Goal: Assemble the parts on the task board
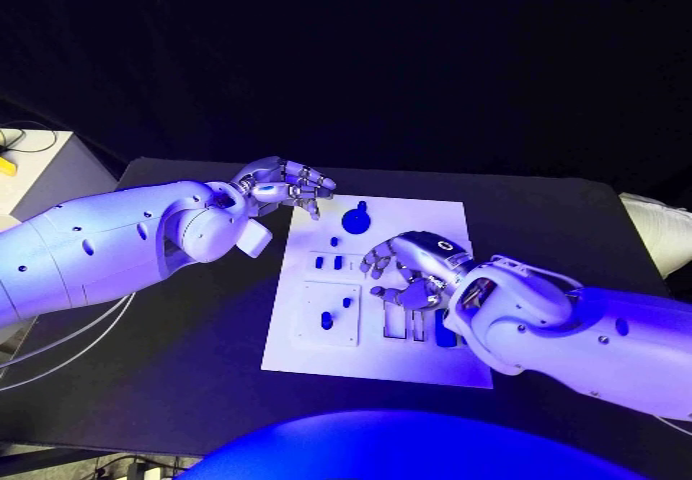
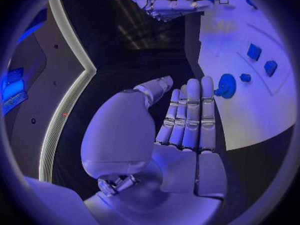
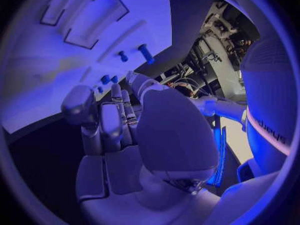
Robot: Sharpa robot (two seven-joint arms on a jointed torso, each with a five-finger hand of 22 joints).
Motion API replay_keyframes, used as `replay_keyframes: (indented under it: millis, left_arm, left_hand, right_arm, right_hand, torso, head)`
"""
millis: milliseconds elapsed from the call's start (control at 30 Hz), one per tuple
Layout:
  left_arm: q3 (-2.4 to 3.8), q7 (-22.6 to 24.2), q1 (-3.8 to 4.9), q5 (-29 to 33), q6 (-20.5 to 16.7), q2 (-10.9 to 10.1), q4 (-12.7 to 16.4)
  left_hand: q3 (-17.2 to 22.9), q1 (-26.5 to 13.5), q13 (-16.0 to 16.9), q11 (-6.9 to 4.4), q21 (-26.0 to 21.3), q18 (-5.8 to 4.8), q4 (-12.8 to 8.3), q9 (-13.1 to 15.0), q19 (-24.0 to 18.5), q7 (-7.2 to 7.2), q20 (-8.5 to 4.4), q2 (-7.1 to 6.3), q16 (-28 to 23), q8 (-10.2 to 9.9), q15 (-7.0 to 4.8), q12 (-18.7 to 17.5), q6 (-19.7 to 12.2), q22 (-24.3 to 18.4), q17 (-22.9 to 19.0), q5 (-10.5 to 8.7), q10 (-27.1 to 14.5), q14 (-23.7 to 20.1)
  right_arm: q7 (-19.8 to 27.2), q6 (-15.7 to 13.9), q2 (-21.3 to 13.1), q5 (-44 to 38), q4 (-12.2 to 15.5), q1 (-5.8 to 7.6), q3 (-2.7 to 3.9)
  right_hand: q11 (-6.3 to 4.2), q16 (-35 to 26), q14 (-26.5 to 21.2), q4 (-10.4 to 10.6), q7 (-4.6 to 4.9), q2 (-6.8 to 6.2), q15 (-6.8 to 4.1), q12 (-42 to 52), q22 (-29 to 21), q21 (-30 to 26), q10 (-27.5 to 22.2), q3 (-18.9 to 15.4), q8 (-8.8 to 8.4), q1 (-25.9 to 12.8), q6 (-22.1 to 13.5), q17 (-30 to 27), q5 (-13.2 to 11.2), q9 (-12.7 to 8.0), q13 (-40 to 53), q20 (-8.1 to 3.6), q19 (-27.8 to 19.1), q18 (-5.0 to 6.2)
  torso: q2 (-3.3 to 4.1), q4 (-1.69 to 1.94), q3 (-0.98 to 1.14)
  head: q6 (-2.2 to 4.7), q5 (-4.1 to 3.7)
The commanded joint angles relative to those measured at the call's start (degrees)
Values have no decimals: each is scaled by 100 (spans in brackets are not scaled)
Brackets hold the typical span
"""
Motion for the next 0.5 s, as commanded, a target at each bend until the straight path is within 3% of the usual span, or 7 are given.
replay_keyframes:
  millis: [33,167,300,367,433,467,500]
  left_arm:
    - [-4,47,-1,28,77,-3,-5]
    - [-18,47,-12,28,65,-15,-22]
    - [-26,51,-41,28,70,-7,-23]
    - [-27,50,-54,28,76,-3,-21]
    - [-29,46,-71,28,84,-3,-15]
    - [-30,44,-80,28,84,-6,-12]
    - [-31,43,-87,28,83,-9,-10]
  left_hand:
    - [-16,1,-6,7,-37,76,3,-5,-3,-15,50,45,-19,38,18,26,-44,-5,-9,-7,-43,-25]
    - [-16,1,-6,7,-37,76,3,-5,-3,-15,50,45,-19,38,18,26,-44,-5,-9,-7,-43,-25]
    - [-19,3,-6,7,-40,76,2,-6,-3,-16,50,43,-18,41,18,29,-47,-6,-9,-8,-46,-27]
    - [-19,3,-6,7,-40,76,2,-6,-3,-16,50,43,-18,41,18,29,-47,-6,-9,-8,-46,-27]
    - [-19,3,-6,7,-40,76,2,-6,-3,-16,50,43,-18,41,18,29,-47,-6,-9,-8,-46,-27]
    - [-19,3,-6,7,-40,76,2,-6,-3,-16,50,43,-18,41,18,29,-47,-6,-9,-8,-46,-27]
    - [-19,3,-6,7,-40,76,2,-6,-3,-16,50,43,-18,41,18,29,-47,-6,-9,-8,-46,-27]
  right_arm:
    - [348,333,-387,1841,198,191,11]
    - [161,761,-907,2366,313,376,19]
    - [-134,1078,-1367,2603,300,457,8]
    - [-264,1165,-1535,2638,323,468,-6]
    - [-403,1224,-1728,2641,384,466,-22]
    - [-472,1223,-1813,2629,419,456,-27]
    - [-545,1216,-1889,2604,454,442,-32]
  right_hand:
    - [-39,44,80,71,11,-84,-19,-71,352,195,271,121,38,-77,116,114,-36,4,1,-10,64,-91]
    - [-103,89,153,193,-46,-155,-65,-47,416,369,573,76,81,-283,184,238,-114,23,77,-42,119,-114]
    - [-269,145,233,369,-187,-195,-199,345,529,691,1149,-184,184,-519,278,434,-73,80,457,-150,205,-160]
    - [-361,216,307,493,-277,-149,-281,929,666,1082,1285,-431,285,-637,316,616,-8,140,1045,-231,311,-222]
    - [-406,271,353,583,-313,-64,-291,1692,749,1288,1100,-701,416,-783,307,746,124,218,1921,-298,364,-250]
    - [-426,336,386,587,-306,-19,-331,3160,791,1378,1346,-896,489,-835,236,894,170,261,3715,-288,383,-275]
    - [-418,384,407,594,-302,8,-351,3720,801,1387,1453,-979,525,-848,211,1000,168,278,4410,-278,384,-280]
  torso:
    - [-41,-26,-11]
    - [-86,-53,-12]
    - [-125,-70,-14]
    - [-140,-70,-8]
    - [-155,-74,-3]
    - [-161,-78,0]
    - [-165,-81,1]
  head:
    - [-1,-198]
    - [-1,-402]
    - [-1,-531]
    - [-1,-549]
    - [-1,-630]
    - [-1,-648]
    - [-1,-676]
